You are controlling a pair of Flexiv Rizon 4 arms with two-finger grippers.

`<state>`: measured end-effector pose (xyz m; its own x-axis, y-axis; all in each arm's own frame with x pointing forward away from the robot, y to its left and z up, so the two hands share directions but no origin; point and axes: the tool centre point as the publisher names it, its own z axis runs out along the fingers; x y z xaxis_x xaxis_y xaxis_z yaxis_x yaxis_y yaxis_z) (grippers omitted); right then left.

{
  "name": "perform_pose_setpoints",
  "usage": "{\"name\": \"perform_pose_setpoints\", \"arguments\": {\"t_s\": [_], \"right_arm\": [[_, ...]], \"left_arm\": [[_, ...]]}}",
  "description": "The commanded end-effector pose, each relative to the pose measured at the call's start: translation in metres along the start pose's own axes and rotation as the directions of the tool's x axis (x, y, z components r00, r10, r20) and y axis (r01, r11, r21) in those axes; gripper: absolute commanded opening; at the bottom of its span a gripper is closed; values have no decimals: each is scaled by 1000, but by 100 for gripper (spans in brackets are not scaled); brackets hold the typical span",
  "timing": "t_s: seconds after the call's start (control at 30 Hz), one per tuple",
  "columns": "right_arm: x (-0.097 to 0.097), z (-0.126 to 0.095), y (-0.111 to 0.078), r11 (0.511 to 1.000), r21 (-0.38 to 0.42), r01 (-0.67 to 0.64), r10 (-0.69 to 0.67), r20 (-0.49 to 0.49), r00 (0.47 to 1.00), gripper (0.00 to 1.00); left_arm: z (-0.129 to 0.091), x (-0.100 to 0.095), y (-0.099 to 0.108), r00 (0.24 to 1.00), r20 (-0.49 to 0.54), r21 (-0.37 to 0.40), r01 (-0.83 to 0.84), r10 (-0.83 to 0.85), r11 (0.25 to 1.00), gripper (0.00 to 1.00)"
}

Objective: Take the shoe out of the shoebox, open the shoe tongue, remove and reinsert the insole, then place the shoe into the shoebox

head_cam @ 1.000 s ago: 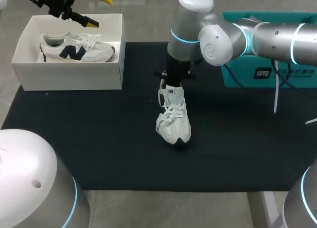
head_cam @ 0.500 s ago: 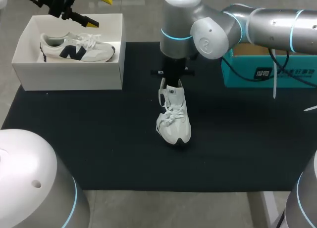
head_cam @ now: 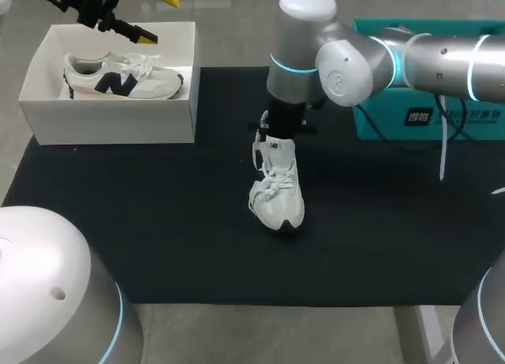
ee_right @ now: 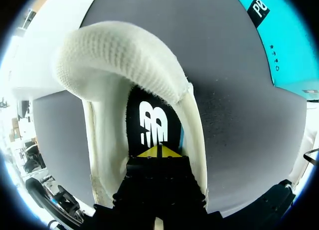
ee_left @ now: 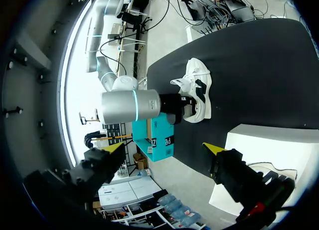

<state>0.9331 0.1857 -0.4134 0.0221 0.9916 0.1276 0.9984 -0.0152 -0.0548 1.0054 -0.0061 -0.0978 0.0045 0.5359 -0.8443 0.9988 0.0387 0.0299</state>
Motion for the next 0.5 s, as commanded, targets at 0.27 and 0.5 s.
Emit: {"name": "perform_pose_setpoints", "arguments": {"t_s": [0.27, 0.5], "right_arm": [[7, -33, 6, 997, -69, 36, -32, 56, 998, 0], [9, -29, 33, 993, -97, 74, -68, 66, 996, 0]], "left_arm": [[0, 0, 1, 1000, -3, 1, 0, 0, 1000, 100], [0, 0, 1, 1000, -3, 1, 0, 0, 1000, 100]]}}
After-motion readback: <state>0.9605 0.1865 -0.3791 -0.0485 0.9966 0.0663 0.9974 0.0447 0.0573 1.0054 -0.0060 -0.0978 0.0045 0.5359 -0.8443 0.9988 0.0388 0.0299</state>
